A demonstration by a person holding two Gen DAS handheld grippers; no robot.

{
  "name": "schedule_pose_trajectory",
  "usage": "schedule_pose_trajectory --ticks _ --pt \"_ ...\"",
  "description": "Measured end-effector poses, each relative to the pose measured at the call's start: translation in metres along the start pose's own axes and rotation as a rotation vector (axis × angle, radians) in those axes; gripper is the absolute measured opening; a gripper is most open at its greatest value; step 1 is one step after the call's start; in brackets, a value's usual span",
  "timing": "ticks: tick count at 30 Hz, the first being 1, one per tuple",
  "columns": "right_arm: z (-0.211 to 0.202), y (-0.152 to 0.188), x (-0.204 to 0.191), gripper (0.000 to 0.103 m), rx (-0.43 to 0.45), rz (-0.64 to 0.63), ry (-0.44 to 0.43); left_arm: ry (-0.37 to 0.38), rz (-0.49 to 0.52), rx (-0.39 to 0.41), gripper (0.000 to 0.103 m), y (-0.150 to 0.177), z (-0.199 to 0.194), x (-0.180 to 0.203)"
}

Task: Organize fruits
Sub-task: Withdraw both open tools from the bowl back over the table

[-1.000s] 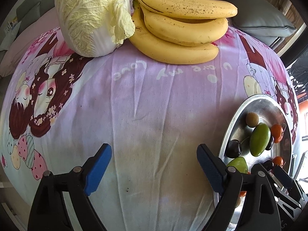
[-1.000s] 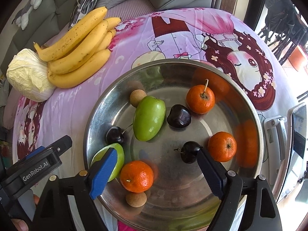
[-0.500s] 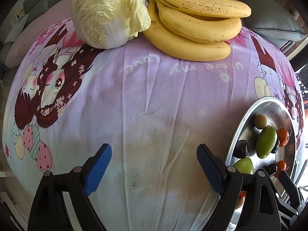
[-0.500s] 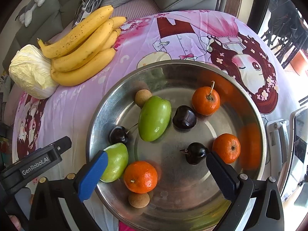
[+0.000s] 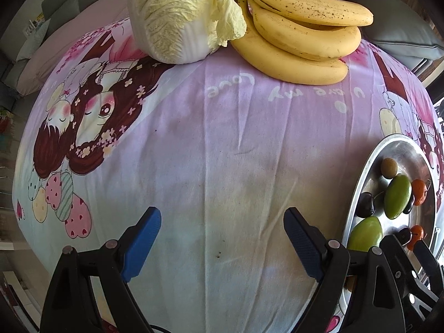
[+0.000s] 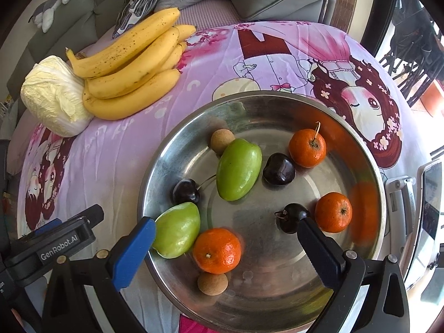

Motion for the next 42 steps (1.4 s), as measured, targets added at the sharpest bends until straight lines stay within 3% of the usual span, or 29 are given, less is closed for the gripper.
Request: schedule_pose_trajectory --ticks 11,26,42 --pt "-0.009 0.012 -0.012 0.103 0.014 -0.015 -0.002 0.013 -0.01 0.016 0.09 0.044 -0.012 -0.029" --pt "-0.026 0.056 -0.029 0.103 0.011 -0.062 -0.005 0.037 -0.016 0.06 0.09 0.103 -0.056 -0.064" --pt "-0.055 0.079 -0.026 0.103 0.026 -0.059 -0.01 -0.024 0.021 0.105 0.09 0.113 -0.089 -0.076"
Point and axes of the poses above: each gripper's, at about its wrist camera, not at the fingertips, and z roughly the way its jaws point, x to its right, y to its underside, the point moved 6 cm from there along z, roughly the way its jaws point, and after that the axes turned 2 degrees about z, right-handed, at the moved point
